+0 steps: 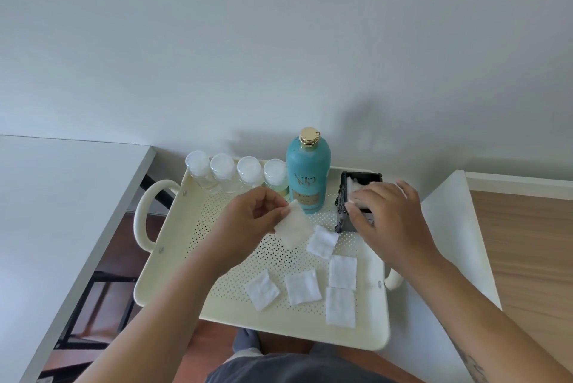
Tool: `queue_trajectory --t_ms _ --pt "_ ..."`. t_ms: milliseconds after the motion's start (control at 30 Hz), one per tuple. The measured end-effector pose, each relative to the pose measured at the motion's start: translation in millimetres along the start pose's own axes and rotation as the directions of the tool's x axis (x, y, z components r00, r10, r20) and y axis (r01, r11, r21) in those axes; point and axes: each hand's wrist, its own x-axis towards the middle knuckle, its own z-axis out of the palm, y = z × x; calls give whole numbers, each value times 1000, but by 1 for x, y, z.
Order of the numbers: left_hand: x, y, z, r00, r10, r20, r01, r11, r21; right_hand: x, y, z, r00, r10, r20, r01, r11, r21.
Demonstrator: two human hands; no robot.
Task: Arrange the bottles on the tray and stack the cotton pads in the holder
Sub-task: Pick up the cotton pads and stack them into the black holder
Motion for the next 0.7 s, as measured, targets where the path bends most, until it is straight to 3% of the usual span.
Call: queue_trajectory --t_ms 67,100,200,267,333,467,600,700 --pt "7 12 9 999 27 31 -26 999 -41 -3 -8 -8 995 52 -82 -37 983 180" --pt "10 18 13 998 37 48 -34 998 -56 -4 -14 -13 992 118 -54 -94 944 317" --pt "19 31 24 993 60 103 -52 995 -83 -6 -31 -24 937 265 227 -348 669 657" --pt "23 37 30 986 73 148 -59 993 -100 -7 -35 -29 900 269 343 -435 519 736" --pt "27 41 35 982 75 174 -59 994 -95 -7 -37 -32 888 281 365 -458 452 766" --pt "28 35 37 986 43 160 -29 995 -91 -10 -30 -31 867 344 361 -492 471 732" --pt "23 10 28 1000 -24 7 24 996 88 -3 -14 -29 862 444 244 -475 540 695" --pt "15 -17 19 987 -129 -100 148 964 220 6 0 -22 845 514 147 -480 609 631"
